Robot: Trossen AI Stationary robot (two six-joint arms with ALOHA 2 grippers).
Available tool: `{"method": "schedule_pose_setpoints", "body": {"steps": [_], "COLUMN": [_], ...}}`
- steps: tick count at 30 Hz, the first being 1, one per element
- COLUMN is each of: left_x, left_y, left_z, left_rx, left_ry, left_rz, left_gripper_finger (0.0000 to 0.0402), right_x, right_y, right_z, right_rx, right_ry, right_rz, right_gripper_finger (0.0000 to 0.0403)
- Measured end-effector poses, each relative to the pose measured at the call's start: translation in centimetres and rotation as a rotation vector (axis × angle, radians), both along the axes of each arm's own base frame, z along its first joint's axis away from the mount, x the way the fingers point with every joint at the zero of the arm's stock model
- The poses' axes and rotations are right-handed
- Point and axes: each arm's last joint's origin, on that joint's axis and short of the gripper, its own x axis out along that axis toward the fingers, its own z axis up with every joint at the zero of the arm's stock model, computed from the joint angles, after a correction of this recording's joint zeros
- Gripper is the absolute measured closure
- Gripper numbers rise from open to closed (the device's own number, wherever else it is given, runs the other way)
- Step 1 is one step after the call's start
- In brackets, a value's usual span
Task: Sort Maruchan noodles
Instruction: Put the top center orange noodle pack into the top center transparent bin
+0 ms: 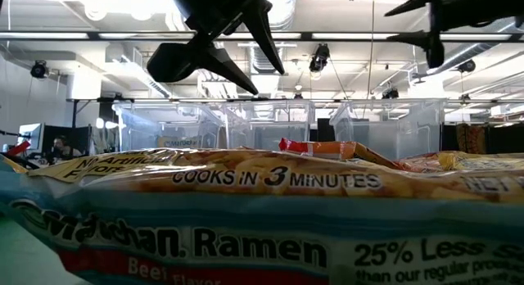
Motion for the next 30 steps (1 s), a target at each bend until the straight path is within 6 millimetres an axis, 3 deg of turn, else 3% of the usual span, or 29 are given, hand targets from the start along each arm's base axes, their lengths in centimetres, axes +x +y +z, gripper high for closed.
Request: {"method": "schedule_pose_setpoints", "body": {"steps": [5, 13, 18, 30], "left_x": [0.1, 0.3, 0.4, 0.6], "left_y": [0.2, 1.4, 1.9, 2.8], "left_z": [0.0, 0.0, 0.0, 0.0], "left_rx": [0.011, 0.042, 0.053, 0.061], "left_ry": [-0.004, 0.005, 0.009, 0.018], "left_rz": [0.013, 0.024, 0.027, 0.033], "left_gripper_finger": [0.0235, 0.0235, 0.0235, 0.0235], "right_x": [1.1, 3.2, 4.0, 7.5], "right_y": [-0.1, 1.1, 2.8, 8.7], "right_z": [1.5, 1.0, 1.0, -1.3], "right_rx": [-0.041, -0.044, -0.027, 0.065], "right_ry": [0.01, 0.05, 0.048, 0.228], "right_rz": [0.051, 0.161, 0.249, 0.35], "right_gripper_finger": [0.0195, 0.0195, 0.0195, 0.0195]}}
